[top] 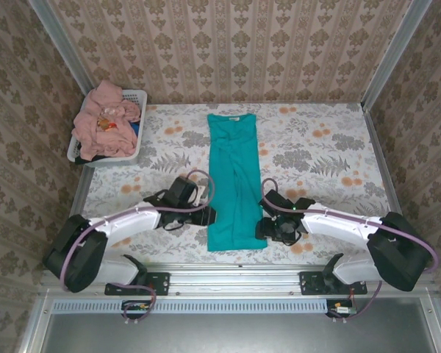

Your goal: Fold and stack the t-shirts

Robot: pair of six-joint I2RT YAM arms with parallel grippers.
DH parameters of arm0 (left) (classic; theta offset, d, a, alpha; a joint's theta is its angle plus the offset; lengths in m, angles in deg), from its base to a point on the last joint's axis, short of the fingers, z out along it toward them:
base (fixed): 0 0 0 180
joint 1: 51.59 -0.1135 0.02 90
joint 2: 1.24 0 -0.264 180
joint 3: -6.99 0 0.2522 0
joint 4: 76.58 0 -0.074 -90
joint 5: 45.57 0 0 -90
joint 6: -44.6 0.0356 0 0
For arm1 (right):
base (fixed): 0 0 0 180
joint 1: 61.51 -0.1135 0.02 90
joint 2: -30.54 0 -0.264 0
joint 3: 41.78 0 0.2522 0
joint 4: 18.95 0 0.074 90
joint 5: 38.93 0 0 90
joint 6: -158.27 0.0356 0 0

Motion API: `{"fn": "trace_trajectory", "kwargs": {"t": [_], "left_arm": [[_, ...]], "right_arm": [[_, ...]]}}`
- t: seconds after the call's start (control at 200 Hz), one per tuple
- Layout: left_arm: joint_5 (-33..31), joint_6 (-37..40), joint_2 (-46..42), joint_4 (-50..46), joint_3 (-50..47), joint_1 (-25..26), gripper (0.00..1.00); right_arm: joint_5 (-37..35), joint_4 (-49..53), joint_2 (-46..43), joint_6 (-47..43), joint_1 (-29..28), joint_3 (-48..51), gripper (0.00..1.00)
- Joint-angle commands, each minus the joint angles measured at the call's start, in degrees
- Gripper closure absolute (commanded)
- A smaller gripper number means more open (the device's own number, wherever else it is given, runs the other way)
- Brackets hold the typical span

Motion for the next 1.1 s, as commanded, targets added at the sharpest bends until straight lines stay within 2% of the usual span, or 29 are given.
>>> {"fn": "trace_trajectory", "kwargs": {"t": [0.0,0.145,0.31,0.435,0.56,0.785,0.89,0.955,1.09], "left_arm": [[-2.8,-5.42,-2.61,1.0,-4.3,2.07,0.46],[-3.02,-10.53,-2.99,5.23,-8.62,7.0,0.42],[-4.24,-12.97,-3.53,1.47,-8.19,11.81,0.5],[-4.56,-13.22,-5.97,-5.66,-7.13,12.9,0.56],[-7.1,-13.45,-8.02,-11.39,-6.08,14.95,0.5],[-6.58,-14.27,-4.01,-6.16,-6.89,15.38,0.49],[-5.42,-14.24,-0.64,-2.36,-5.68,15.61,0.56],[-4.0,-13.66,1.18,-0.81,-4.42,15.7,0.64],[-3.53,-12.4,1.7,-1.81,-2.83,15.68,0.75]], "right_arm": [[2.64,-2.83,0.04,1.16,-0.49,1.06,0.34],[3.99,-2.79,2.9,0.66,-1.75,-1.36,0.38],[2.75,-0.87,3.03,1.56,-3.83,-3.43,0.44],[0.34,3.05,1.65,2.37,-5.29,-3.98,0.46],[-0.52,3.96,1.52,3.32,-6.29,-3.47,0.46],[-0.91,0.95,1.87,3.67,-6.8,-1.72,0.51],[-1.73,0.9,1.92,3.14,-6.82,-2.43,0.58],[-1.64,0.42,1.91,3.05,-6.81,-2.9,0.6],[-2.33,1.72,2.33,1.8,-6.7,-4.72,0.69]]}}
